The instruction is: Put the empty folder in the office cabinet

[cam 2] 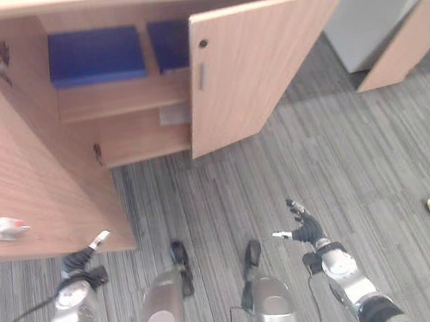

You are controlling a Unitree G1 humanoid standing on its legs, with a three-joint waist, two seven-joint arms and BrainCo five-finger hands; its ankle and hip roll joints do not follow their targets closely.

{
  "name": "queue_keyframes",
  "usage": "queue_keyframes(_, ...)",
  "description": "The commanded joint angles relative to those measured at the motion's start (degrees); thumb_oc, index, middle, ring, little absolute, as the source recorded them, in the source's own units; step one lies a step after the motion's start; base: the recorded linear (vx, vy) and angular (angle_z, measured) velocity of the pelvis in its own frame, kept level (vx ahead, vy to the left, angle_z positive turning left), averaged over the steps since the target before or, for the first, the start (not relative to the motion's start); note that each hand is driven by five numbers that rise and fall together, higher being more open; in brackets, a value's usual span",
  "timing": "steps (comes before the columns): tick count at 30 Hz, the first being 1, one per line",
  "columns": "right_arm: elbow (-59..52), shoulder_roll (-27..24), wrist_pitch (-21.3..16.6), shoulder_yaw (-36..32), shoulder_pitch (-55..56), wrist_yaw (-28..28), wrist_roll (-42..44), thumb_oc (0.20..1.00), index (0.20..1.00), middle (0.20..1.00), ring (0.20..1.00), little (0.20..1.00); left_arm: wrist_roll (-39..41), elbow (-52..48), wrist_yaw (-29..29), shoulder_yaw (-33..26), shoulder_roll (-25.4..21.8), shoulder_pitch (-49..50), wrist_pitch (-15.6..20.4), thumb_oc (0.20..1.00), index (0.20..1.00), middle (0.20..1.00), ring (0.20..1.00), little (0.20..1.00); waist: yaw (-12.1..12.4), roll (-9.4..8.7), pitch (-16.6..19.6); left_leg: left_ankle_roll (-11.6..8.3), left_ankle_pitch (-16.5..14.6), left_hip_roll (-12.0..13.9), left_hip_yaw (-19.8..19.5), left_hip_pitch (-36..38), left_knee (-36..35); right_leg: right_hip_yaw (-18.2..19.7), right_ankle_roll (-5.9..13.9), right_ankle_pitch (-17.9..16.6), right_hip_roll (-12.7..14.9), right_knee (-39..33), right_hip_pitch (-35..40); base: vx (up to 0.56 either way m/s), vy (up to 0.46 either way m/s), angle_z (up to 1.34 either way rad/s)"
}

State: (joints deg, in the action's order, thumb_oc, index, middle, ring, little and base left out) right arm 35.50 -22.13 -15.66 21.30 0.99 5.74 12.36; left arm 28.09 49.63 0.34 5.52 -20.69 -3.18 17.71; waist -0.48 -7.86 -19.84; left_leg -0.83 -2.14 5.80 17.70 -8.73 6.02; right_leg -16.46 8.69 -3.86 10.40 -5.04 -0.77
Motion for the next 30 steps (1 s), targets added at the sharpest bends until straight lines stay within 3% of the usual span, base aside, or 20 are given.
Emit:
queue_keyframes(1,-0.5,-2.4,0.0,-0.5,-2.6,-1.2,0.2,1.000,1.000,1.000,1.000,1.000,-2.8,1.1,-1.2,2.3,-1.9,-4.1,1.4,1.000,1.000,1.000,1.000,1.000,-0.9,1.96,1.6,-0.61,-1.4,0.9,-0.3,12.3,-10.3,0.6,2.52,0.4,0.2,2.2,1.6,0.02,-0.015,-0.23)
queue_keyframes(3,-0.5,-2.4,0.0,-0.5,-2.6,-1.2,0.2,1.000,1.000,1.000,1.000,1.000,-2.8,1.1,-1.2,2.3,-1.9,-4.1,1.4,1.000,1.000,1.000,1.000,1.000,-0.9,1.96,1.6,-0.61,-1.4,0.9,-0.3,12.3,-10.3,0.6,2.52,0.4,0.2,2.2,1.6,0.03,-0.011,-0.28)
queue_keyframes(5,-0.2,-1.7,0.2,-0.8,-0.9,-2.3,-1.3,1.000,1.000,1.000,1.000,1.000,-4.3,2.5,-0.6,4.2,0.6,-5.1,2.4,1.000,1.000,1.000,1.000,1.000,-3.2,3.23,2.8,-0.91,-1.5,0.7,1.2,13.7,-10.2,2.0,2.21,0.7,0.0,1.7,2.2,0.16,0.029,-0.31)
queue_keyframes(11,0.3,-2.2,0.5,-0.6,0.3,-2.6,-2.9,1.000,1.000,1.000,1.000,1.000,-4.9,3.6,3.7,6.2,1.3,-10.0,2.3,1.000,1.000,1.000,1.000,1.000,-6.7,4.36,4.5,-1.29,-1.7,0.4,3.3,15.3,-10.3,4.3,1.97,1.2,-0.5,1.0,2.8,0.11,0.053,-0.22)
queue_keyframes(14,0.3,-2.4,0.6,-0.4,0.4,-2.4,-3.1,1.000,1.000,1.000,1.000,1.000,-4.8,4.0,4.1,6.2,1.0,-10.9,2.0,1.000,1.000,1.000,1.000,1.000,-7.1,4.47,4.7,-1.32,-1.7,0.3,3.7,15.5,-10.3,4.7,1.94,1.3,-0.5,1.0,2.7,0.05,0.036,-0.18)
queue_keyframes(17,-0.2,-3.6,1.3,0.7,0.2,-2.3,-3.1,1.000,1.000,1.000,1.000,1.000,-2.3,6.7,7.3,6.0,-2.3,-18.4,0.9,1.000,1.000,1.000,1.000,1.000,-9.8,4.82,5.0,-1.42,-1.7,0.2,5.5,16.0,-10.1,6.6,1.87,1.6,-0.8,1.3,2.2,0.09,0.081,-0.25)
queue_keyframes(23,-0.7,-5.8,0.9,2.5,-1.0,-3.2,-2.6,1.000,1.000,1.000,1.000,1.000,-0.9,14.6,10.7,5.1,-10.4,-32.0,-1.9,1.000,1.000,1.000,1.000,1.000,-12.9,5.28,4.3,-1.54,-1.9,0.0,7.8,15.3,-9.4,8.5,1.96,1.4,-0.9,1.4,0.5,-0.02,0.044,-0.26)
queue_keyframes(30,-0.7,-6.2,-0.3,2.8,0.0,-3.8,-3.0,1.000,1.000,1.000,1.000,1.000,-0.2,17.8,10.7,5.4,-12.8,-33.9,-3.5,1.000,1.000,1.000,1.000,1.000,-13.2,5.57,4.4,-1.57,-2.2,0.0,7.8,15.1,-8.8,8.3,1.97,1.6,-0.7,1.6,0.6,-0.01,-0.002,-0.07)
